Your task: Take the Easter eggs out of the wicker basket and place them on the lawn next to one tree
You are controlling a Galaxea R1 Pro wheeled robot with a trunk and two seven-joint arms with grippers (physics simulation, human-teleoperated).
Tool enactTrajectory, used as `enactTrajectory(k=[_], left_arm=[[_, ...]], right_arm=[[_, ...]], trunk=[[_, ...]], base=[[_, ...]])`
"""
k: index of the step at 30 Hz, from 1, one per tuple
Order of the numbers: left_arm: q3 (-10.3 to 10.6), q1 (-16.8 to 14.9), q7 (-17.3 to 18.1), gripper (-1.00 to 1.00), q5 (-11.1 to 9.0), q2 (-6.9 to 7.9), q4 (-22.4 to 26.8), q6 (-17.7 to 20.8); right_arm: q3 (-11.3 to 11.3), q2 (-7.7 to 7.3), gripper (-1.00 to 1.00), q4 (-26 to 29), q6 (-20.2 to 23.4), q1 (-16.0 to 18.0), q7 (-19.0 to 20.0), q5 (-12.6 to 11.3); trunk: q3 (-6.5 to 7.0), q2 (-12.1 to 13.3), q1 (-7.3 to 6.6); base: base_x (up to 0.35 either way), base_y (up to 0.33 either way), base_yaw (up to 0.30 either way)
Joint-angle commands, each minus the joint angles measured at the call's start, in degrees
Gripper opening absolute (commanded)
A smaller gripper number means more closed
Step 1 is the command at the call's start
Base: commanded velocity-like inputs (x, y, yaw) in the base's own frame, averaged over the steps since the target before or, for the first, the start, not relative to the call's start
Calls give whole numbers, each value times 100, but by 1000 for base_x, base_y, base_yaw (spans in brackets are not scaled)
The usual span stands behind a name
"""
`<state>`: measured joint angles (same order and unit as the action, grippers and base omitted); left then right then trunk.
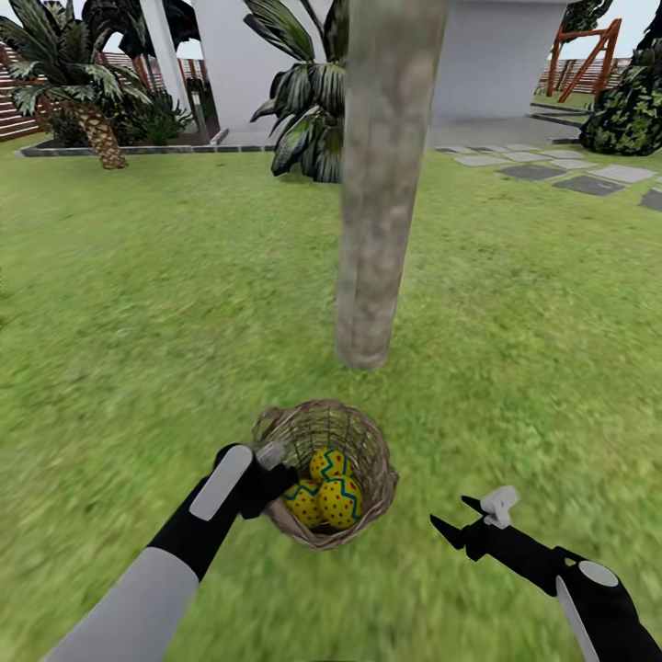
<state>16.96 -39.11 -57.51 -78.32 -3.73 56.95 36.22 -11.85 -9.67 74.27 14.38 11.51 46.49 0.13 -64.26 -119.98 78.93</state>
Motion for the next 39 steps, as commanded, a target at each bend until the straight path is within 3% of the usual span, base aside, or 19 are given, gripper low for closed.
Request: enactTrajectory(k=[1, 7, 8, 12, 18, 21, 23, 27, 32, 33, 34, 35, 36, 39], left_arm=[[20, 0, 45, 100, 1, 5, 0, 5], [54, 32, 624, 100, 10, 42, 0, 271], [59, 79, 1003, 100, 27, 91, 1, 393], [61, 115, 1521, 100, 35, 230, -6, 576], [99, 223, 2460, 100, 58, 568, 70, 673], [344, 235, 2705, 100, 56, 849, 303, 790], [694, 252, 2911, 100, 58, 1032, 383, 814], [1442, 265, 3914, 100, 79, 1479, 421, 777], [1856, 272, 4860, 100, 306, 1928, 434, 553], [1938, 272, 5095, 100, 410, 2010, 436, 531], [2039, 272, 5645, 100, 647, 2175, 434, 485], [2066, 276, 5942, 100, 775, 2245, 431, 438], [2096, 279, 6560, 100, 1024, 2365, 409, 277], [2122, 282, 7678, 100, 1363, 2522, 367, -8]], right_arm=[[-2, 0, 100, 0, 8, 0, 0, 0], [-10, 0, 100, 10, 25, 0, 5, 5], [-10, 0, 100, 15, 28, 0, 8, 5], [-31, -3, 100, 17, 40, 0, 9, 5], [-69, -8, 100, 18, 55, 0, 9, 2], [-71, -8, 100, 20, 56, 0, 7, 4], [-71, -9, 100, 18, 56, 0, -15, 5], [-73, -9, 100, 18, 48, 0, -216, 12], [-72, -9, 100, 18, 47, 0, -290, 20], [-72, -9, 100, 18, 47, 0, -296, 21], [-71, -10, 100, 18, 47, 0, -303, 22], [-71, -15, 100, 18, 47, 0, -304, 22], [-73, -23, 100, 18, 47, 0, -306, 22], [-78, -33, 100, 18, 47, 0, -307, 22]], trunk=[[0, 0, 0], [43, 0, 0], [52, 0, 0], [89, 0, 0], [145, 0, 0], [173, 0, 0], [192, 0, 0], [229, 0, 0], [276, 0, 0], [285, 0, 0], [295, 0, 0], [304, 0, 0], [313, 0, 0], [341, 0, 0]], base=[[0, 289, 0], [0, 283, 0], [0, 258, 0], [0, 177, 0], [0, 21, 0], [0, 2, 0], [0, 0, 0], [0, 0, 0], [0, 0, 0], [0, 0, 0], [0, 0, 0], [0, 0, 0], [0, 0, 0], [0, 0, 0]])
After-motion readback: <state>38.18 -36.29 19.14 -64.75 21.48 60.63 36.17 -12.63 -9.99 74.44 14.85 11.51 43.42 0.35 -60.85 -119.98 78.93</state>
